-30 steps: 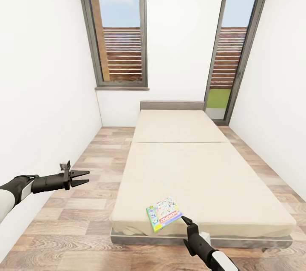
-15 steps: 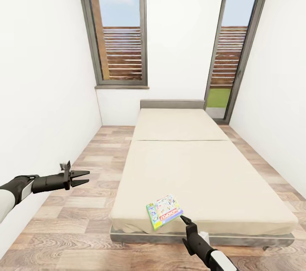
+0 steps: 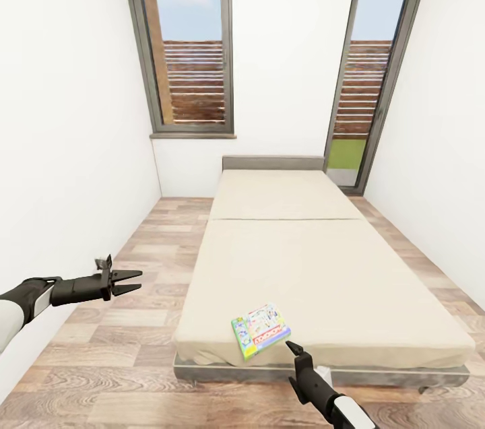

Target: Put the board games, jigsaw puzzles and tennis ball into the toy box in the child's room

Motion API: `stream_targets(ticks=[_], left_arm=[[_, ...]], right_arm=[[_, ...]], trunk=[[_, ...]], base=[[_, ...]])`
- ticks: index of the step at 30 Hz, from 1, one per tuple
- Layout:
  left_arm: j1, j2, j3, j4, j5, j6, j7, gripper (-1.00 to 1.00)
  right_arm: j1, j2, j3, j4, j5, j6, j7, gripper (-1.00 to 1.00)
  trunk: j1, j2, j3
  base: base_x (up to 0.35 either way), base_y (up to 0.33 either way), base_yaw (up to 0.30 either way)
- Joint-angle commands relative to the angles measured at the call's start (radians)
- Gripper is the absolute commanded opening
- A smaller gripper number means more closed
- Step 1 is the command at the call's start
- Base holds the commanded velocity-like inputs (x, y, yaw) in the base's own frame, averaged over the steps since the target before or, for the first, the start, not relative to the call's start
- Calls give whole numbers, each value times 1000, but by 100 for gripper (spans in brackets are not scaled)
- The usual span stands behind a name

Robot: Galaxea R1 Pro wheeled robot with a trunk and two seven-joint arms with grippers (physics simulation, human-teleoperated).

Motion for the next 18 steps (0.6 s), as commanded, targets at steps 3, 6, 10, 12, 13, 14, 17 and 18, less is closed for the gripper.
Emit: stream_targets(ticks=[3,6,10,12,13,14,17,18], left_arm=[[-1,0,8,0,-11,11,-5,100],[-1,0,8,0,-11,11,-5,100],[-1,0,8,0,-11,11,-5,100],[-1,0,8,0,-11,11,-5,100],[-1,1,8,0,-11,11,-5,100],[-1,1,8,0,-11,11,-5,100],[-1,1,8,0,-11,11,-5,100],[-1,1,8,0,-11,11,-5,100]], right_arm=[[-1,1,-6,-1,-5,7,0,100],[-1,2,-6,-1,-5,7,0,100],[-1,2,-6,-1,-6,7,1,100],[-1,2,-6,-1,-5,8,1,100],[-1,2,-6,-1,-5,8,1,100],[-1,2,-6,-1,-5,8,1,100],[-1,2,-6,-1,-5,8,2,100],[-1,2,-6,-1,-5,8,2,100]], trunk=[[12,-22,-10],[23,-43,-20],[38,-71,-32],[38,-71,-32],[38,-71,-32],[38,-71,-32],[38,-71,-32],[38,-71,-32]], base=[[0,0,0],[0,0,0],[0,0,0],[0,0,0],[0,0,0],[0,0,0],[0,0,0],[0,0,0]])
